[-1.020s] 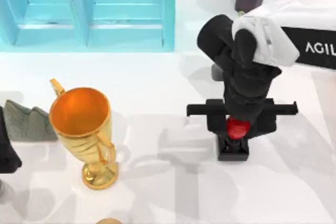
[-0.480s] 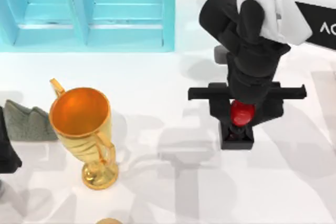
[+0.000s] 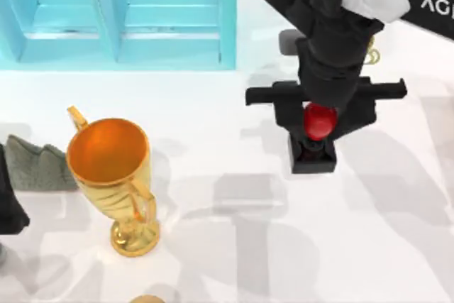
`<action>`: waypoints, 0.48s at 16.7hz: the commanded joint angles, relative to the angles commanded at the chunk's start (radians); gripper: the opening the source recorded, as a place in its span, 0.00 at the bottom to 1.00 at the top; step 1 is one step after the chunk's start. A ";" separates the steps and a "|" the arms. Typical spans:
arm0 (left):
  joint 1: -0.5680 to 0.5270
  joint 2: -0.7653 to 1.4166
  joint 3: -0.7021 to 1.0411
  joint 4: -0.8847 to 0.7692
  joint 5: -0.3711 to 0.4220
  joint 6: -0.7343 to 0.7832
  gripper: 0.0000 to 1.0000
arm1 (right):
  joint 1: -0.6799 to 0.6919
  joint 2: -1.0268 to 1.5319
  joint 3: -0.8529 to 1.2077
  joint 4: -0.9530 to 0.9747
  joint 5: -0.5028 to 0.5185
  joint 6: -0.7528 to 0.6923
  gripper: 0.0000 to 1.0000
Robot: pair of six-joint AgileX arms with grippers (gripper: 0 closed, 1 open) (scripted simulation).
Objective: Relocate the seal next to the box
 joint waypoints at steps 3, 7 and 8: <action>0.000 0.000 0.000 0.000 0.000 0.000 1.00 | -0.080 0.070 0.207 -0.141 0.002 -0.097 0.00; 0.000 0.000 0.000 0.000 0.000 0.000 1.00 | -0.312 0.152 0.479 -0.340 -0.002 -0.290 0.00; 0.000 0.000 0.000 0.000 0.000 0.000 1.00 | -0.372 0.173 0.539 -0.376 -0.003 -0.339 0.00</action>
